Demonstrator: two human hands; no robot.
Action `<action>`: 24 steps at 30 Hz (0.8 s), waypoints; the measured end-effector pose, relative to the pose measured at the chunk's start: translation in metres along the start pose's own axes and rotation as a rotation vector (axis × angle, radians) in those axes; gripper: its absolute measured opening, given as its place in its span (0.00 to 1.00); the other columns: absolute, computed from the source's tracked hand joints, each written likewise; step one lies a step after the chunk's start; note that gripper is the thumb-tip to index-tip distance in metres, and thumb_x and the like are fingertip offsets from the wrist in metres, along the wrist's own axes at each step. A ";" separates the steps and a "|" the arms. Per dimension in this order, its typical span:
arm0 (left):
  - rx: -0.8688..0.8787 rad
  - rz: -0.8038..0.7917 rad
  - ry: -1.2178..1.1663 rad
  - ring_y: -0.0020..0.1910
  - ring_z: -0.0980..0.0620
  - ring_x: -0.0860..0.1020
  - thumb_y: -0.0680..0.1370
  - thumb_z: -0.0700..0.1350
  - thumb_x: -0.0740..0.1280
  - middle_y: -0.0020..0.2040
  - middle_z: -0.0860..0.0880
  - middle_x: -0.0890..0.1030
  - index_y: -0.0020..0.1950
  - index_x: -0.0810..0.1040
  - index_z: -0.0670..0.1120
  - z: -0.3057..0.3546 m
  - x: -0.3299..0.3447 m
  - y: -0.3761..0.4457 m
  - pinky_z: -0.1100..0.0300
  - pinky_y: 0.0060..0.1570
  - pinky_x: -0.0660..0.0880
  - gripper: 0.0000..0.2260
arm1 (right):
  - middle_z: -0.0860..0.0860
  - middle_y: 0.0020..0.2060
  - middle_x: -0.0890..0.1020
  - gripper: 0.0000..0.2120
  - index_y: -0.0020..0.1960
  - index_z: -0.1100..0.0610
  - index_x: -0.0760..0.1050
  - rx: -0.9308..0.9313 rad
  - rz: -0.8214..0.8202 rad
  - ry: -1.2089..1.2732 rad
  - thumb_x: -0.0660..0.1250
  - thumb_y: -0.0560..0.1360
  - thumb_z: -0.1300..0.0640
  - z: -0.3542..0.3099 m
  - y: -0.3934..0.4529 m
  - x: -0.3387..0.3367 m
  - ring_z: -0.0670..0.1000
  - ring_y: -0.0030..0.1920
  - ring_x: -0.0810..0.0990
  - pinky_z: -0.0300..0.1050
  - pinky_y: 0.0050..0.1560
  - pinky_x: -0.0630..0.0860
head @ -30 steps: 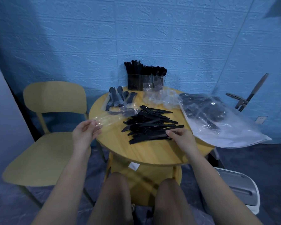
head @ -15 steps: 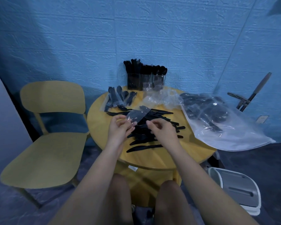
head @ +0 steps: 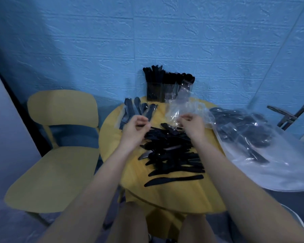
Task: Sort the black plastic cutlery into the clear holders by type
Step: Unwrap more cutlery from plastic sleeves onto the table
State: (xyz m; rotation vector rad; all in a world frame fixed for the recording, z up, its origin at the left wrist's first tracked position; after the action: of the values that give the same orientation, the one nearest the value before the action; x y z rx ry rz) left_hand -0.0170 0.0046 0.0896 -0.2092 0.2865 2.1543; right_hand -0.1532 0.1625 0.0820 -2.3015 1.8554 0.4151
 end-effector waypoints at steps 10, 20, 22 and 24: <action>-0.101 0.029 0.579 0.60 0.47 0.74 0.76 0.45 0.69 0.60 0.45 0.77 0.62 0.76 0.44 -0.054 -0.023 0.110 0.56 0.58 0.71 0.15 | 0.56 0.47 0.82 0.10 0.51 0.59 0.77 -0.055 0.045 -0.948 0.60 0.78 0.55 0.004 0.080 -0.005 0.57 0.47 0.79 0.45 0.47 0.74; -0.037 -0.064 0.951 0.51 0.47 0.77 0.77 0.45 0.67 0.52 0.45 0.79 0.58 0.78 0.43 -0.053 -0.008 0.129 0.56 0.48 0.73 0.10 | 0.56 0.47 0.80 0.13 0.53 0.59 0.80 -0.339 0.225 -0.822 0.59 0.79 0.54 0.000 0.065 0.002 0.59 0.47 0.78 0.47 0.43 0.71; -0.027 -0.056 0.955 0.49 0.47 0.77 0.79 0.44 0.65 0.51 0.44 0.80 0.56 0.79 0.43 -0.047 -0.011 0.127 0.56 0.44 0.71 0.09 | 0.56 0.45 0.81 0.12 0.51 0.60 0.81 -0.377 0.242 -0.786 0.60 0.78 0.56 -0.001 0.057 0.003 0.58 0.45 0.77 0.44 0.39 0.66; 0.015 -0.012 0.923 0.49 0.44 0.78 0.80 0.44 0.63 0.50 0.43 0.81 0.56 0.80 0.42 -0.037 -0.017 0.124 0.54 0.45 0.73 0.10 | 0.55 0.44 0.80 0.11 0.50 0.60 0.80 -0.395 0.238 -0.747 0.60 0.78 0.57 -0.001 0.049 0.004 0.57 0.45 0.77 0.43 0.39 0.65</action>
State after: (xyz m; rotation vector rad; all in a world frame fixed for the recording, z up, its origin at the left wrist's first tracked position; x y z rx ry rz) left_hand -0.1087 -0.0875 0.0738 -1.1908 0.8111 1.9076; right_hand -0.1997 0.1474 0.0845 -1.7104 1.7256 1.5412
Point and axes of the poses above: each hand's wrist, its own y-axis towards the middle knuckle, its own x-axis out of the palm, z = x × y, the point moved 5 cm from there along y, towards the middle knuckle
